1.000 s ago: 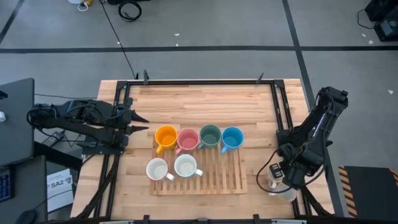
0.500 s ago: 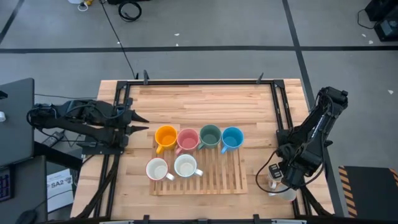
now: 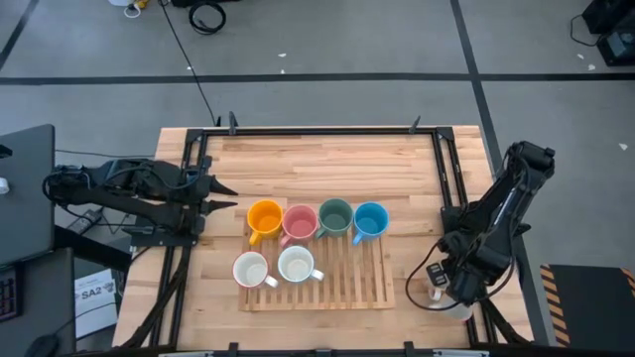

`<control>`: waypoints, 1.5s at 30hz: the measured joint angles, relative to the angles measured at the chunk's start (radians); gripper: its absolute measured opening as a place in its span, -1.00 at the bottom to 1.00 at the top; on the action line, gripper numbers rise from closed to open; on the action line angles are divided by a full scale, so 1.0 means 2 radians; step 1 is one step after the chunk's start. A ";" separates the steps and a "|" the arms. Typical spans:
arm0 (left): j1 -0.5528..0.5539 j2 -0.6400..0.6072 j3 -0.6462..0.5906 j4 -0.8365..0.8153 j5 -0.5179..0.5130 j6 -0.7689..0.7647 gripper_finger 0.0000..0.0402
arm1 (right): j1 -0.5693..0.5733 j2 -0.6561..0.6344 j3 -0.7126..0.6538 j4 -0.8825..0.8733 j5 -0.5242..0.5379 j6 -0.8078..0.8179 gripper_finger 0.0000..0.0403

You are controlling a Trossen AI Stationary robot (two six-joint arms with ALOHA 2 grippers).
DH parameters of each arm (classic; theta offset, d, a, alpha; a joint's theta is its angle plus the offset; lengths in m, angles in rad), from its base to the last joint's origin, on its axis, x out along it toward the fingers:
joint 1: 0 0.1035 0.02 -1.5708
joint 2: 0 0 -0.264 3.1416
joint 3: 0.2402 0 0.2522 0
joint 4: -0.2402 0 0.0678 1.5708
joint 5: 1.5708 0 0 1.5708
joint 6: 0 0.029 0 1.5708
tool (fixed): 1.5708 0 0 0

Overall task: Place coffee mugs
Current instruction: Put the red patterned mug on the shelf

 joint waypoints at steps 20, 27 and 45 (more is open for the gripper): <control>0.000 0.000 0.000 0.000 0.000 0.000 -0.43 | 0.000 0.057 0.000 0.013 -0.005 -0.029 -0.69; 0.000 0.000 0.000 0.000 0.000 0.000 -0.43 | 0.000 0.055 0.002 0.013 0.010 -0.030 -0.84; 0.000 0.000 0.000 0.000 0.000 0.000 -0.43 | -0.041 -0.022 -0.001 0.000 0.023 -0.073 -0.85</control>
